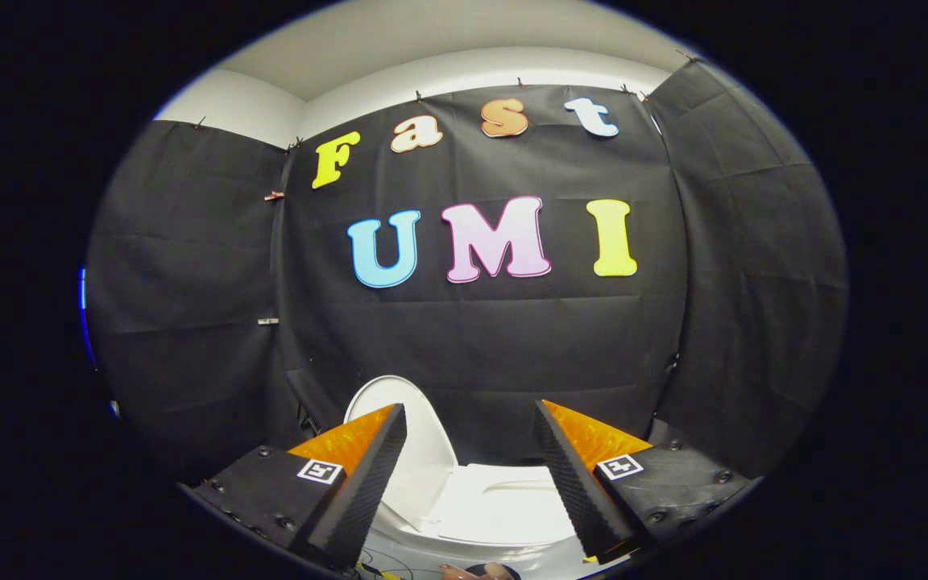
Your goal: Open the toilet lid.
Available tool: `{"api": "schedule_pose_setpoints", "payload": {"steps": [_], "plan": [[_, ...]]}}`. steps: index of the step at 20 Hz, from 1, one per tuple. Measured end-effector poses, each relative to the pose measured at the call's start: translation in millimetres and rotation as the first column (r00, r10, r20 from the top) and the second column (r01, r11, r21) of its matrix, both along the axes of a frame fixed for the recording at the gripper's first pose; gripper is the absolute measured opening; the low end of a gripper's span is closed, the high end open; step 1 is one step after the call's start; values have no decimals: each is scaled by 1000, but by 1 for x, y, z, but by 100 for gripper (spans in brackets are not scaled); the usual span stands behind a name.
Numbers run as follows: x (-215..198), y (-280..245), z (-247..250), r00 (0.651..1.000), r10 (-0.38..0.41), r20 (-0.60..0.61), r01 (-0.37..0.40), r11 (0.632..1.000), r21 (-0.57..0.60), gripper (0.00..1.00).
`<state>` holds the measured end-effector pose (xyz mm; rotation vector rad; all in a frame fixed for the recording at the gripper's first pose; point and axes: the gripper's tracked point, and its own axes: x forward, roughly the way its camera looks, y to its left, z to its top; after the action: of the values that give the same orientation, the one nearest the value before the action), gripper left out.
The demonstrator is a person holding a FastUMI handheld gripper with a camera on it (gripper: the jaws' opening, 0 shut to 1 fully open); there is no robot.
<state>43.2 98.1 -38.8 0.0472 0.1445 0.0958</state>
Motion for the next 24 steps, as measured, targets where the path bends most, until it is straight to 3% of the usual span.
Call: {"api": "schedule_pose_setpoints", "payload": {"steps": [3,12,24], "plan": [[-14,-23,6,999,-26,28,27,998,-49,99],[-33,-75,20,993,-103,51,104,995,-12,99],[-44,-106,23,986,-155,54,157,987,-22,99]]}}
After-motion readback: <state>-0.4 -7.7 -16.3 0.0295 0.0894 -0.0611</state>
